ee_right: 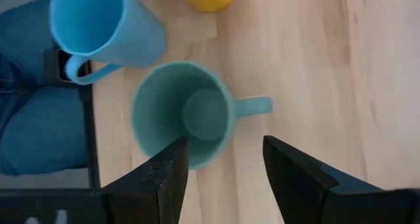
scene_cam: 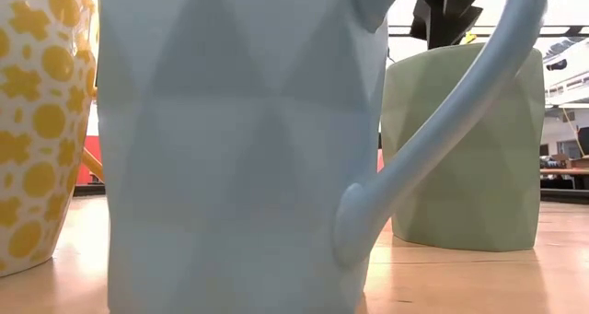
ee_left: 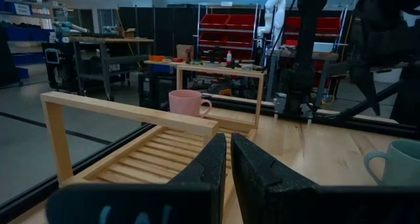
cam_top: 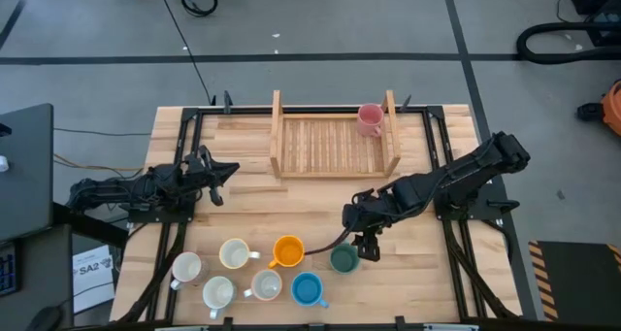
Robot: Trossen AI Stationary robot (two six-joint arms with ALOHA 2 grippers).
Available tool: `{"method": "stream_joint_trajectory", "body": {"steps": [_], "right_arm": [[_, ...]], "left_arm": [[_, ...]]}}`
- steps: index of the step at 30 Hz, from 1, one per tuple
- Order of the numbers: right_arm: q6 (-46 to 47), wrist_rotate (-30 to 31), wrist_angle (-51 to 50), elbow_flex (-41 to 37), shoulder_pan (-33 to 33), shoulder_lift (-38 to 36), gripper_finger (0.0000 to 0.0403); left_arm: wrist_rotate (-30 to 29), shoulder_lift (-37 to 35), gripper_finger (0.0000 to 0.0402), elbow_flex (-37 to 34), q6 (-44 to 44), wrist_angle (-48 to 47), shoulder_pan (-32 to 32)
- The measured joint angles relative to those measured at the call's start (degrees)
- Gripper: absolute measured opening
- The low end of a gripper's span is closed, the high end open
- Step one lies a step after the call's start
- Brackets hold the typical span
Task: Place coffee mugs
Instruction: Put the green mug on the shelf
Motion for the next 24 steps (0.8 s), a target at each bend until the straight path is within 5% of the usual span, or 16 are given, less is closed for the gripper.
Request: {"method": "stream_joint_trajectory", "body": {"steps": [13, 24], "right_arm": [[0.11, 7.21, 0.46, 0.01, 2.73, 0.00, 0.0200], [5.01, 7.54, 0.48, 0.08, 2.79, 0.00, 0.0200]], "left_arm": [[0.00, -0.02, 0.0029, 0.00, 0.00, 0.00, -0.02], [0.00, -0.02, 0.0029, 0.00, -0.02, 0.00, -0.02]]}}
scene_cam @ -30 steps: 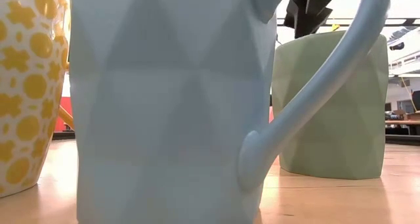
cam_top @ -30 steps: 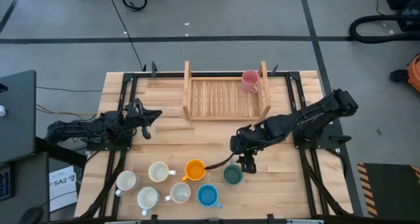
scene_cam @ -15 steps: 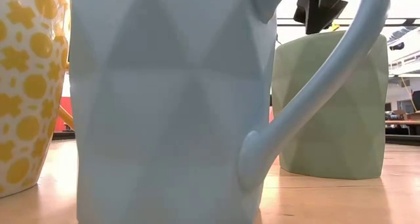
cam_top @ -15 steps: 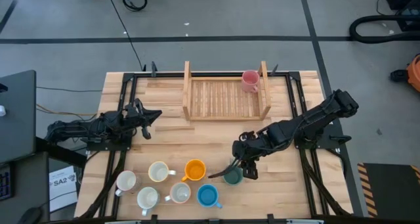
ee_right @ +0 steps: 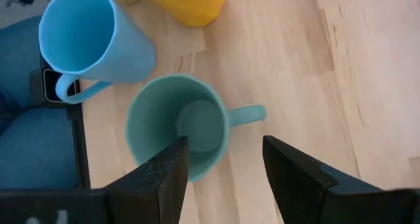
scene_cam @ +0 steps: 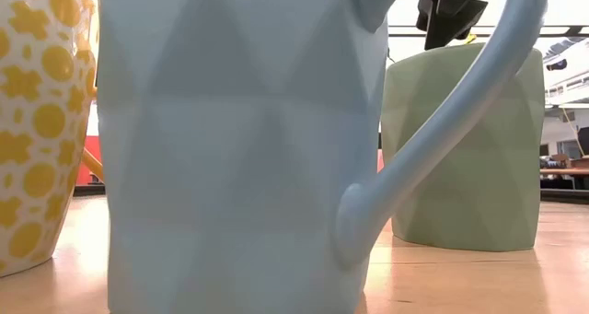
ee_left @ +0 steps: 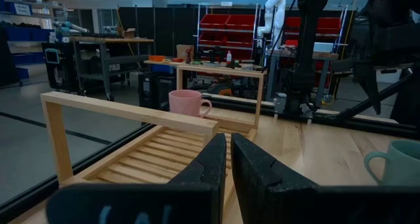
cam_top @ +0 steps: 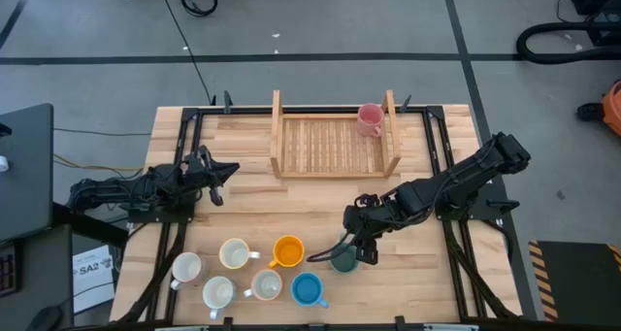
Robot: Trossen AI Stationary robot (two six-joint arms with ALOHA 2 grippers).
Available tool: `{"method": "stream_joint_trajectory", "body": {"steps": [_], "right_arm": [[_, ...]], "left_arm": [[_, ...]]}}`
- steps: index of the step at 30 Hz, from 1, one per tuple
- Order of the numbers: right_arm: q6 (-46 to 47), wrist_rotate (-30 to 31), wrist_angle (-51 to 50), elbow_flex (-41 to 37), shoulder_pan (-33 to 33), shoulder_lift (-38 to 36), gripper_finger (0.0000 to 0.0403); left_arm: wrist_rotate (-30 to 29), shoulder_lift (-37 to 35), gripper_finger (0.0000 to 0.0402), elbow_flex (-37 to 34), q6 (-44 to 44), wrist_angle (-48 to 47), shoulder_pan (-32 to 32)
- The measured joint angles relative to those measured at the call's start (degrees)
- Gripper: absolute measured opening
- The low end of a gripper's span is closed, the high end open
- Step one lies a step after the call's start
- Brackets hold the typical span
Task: Place coffee mugs
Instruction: Put the green mug on the shelf
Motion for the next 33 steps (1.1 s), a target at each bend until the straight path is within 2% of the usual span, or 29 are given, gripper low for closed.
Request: {"method": "stream_joint_trajectory", "body": {"steps": [14, 25, 33], "right_arm": [[-0.50, -0.39, 0.92, 0.04, 0.11, 8.54, 0.0200], [-0.59, -0.43, 0.57, 0.01, 0.11, 9.57, 0.0200], [-0.52, -3.10, 0.87, 0.02, 0.11, 12.89, 0.0199]], "left_arm": [[0.00, 0.00, 0.0029, 0.00, 0.02, 0.02, 0.02], [0.00, 0.01, 0.0029, 0.00, 0.02, 0.02, 0.02], [0.00, 0.02, 0.0029, 0.00, 0.04, 0.04, 0.02]]}}
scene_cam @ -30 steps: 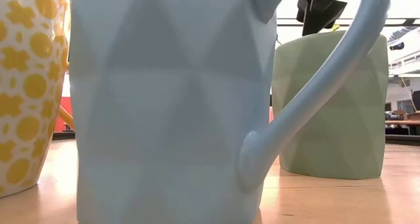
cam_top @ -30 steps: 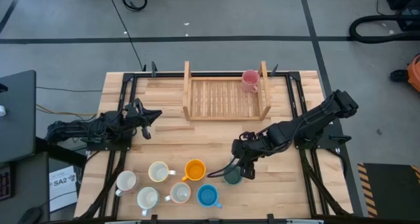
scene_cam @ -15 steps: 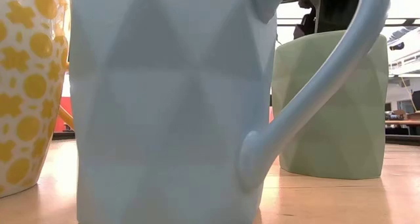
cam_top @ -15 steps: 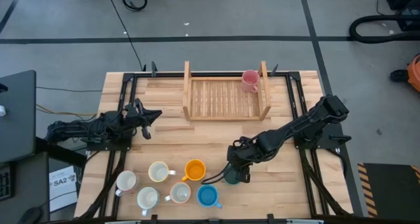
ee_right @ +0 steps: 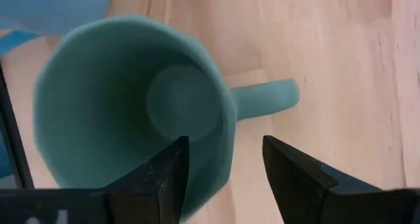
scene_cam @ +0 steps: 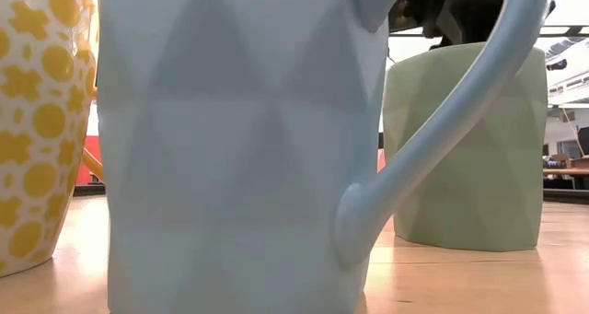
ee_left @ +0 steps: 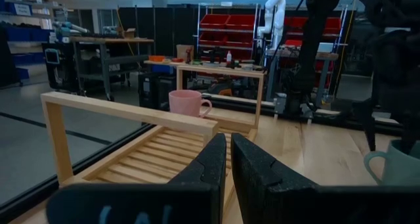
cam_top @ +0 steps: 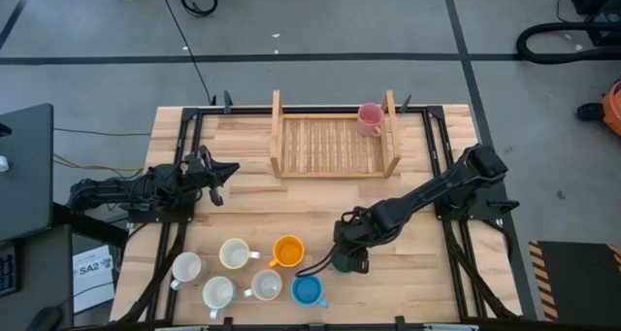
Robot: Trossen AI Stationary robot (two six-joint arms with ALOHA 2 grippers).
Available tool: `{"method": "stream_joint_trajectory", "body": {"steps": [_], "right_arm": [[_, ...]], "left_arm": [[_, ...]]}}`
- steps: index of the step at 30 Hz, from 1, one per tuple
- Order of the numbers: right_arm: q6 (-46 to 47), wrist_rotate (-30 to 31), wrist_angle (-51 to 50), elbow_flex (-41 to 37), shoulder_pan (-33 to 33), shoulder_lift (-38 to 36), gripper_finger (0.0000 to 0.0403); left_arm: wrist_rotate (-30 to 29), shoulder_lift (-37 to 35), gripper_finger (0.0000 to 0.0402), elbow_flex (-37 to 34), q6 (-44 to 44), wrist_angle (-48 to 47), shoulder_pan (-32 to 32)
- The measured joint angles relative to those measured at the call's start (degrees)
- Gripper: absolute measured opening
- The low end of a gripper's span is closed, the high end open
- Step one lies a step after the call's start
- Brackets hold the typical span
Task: Place coffee mugs
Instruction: Put the green mug on the shelf
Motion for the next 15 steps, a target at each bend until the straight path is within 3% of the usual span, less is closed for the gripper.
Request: {"method": "stream_joint_trajectory", "body": {"steps": [6, 15], "right_arm": [[-0.02, 0.02, -0.07, 0.00, 0.00, 1.29, 0.0174], [-0.02, 0.00, -0.04, 0.00, -0.15, 1.27, 0.0061]], "left_arm": [[0.00, 0.00, 0.0029, 0.00, 0.00, 0.08, -0.02], [0.00, 0.00, 0.0029, -0.02, -0.02, 0.11, -0.02]]}}
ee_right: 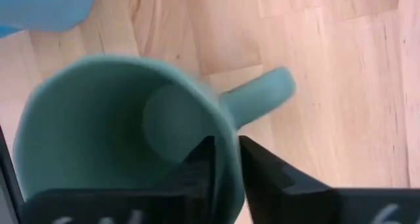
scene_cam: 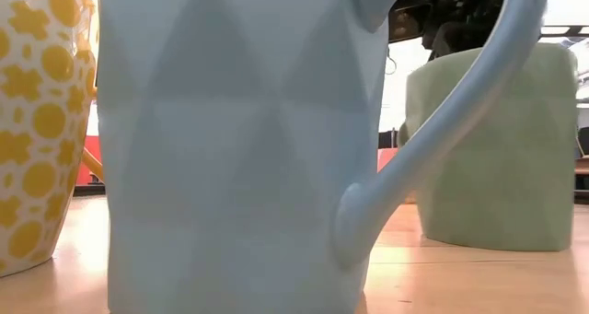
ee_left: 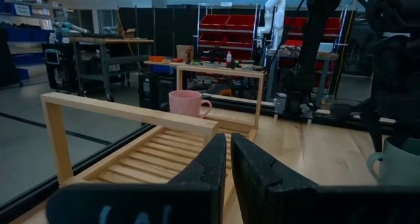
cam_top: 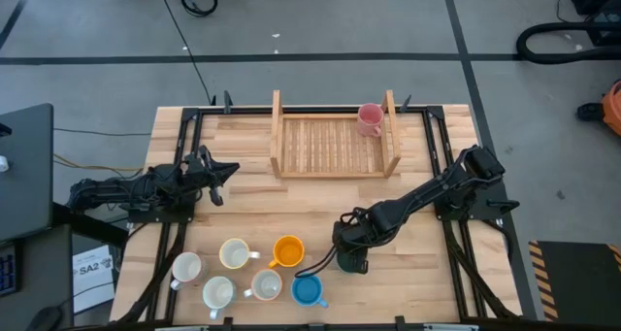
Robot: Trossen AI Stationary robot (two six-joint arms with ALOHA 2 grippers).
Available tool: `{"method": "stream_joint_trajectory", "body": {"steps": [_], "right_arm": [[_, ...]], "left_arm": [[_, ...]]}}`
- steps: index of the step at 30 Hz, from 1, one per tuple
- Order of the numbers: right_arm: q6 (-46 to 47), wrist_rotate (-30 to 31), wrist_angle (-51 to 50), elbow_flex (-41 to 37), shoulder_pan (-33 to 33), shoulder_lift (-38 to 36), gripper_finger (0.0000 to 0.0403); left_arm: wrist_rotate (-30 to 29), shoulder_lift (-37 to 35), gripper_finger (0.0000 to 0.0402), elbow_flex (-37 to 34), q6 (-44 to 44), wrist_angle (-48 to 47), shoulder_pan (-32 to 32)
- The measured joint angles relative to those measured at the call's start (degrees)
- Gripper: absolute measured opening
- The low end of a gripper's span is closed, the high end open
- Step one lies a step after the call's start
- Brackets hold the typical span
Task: Place coffee mugs
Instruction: Put the green mug on the shelf
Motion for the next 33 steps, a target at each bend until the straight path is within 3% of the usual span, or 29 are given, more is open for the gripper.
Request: {"method": "stream_joint_trajectory", "body": {"steps": [3, 15, 25, 33], "right_arm": [[-0.06, 0.03, -0.09, 0.00, -0.09, -0.02, 0.0024], [-2.92, -0.61, -5.26, 4.45, -1.32, -0.20, 0.0032], [-18.25, -0.83, -20.17, 17.99, -7.00, -0.46, 0.0036], [-33.81, -0.79, -27.69, 26.90, -15.38, -0.50, 0.0028]], "left_arm": [[0.00, -0.01, 0.0029, 0.01, 0.01, 0.02, 0.00], [0.00, 0.00, 0.0029, 0.02, 0.01, -0.02, 0.01], [0.00, -0.02, 0.0029, 0.02, 0.00, -0.11, 0.01], [0.02, -0.02, 0.0029, 0.02, -0.02, -0.11, 0.01]]}}
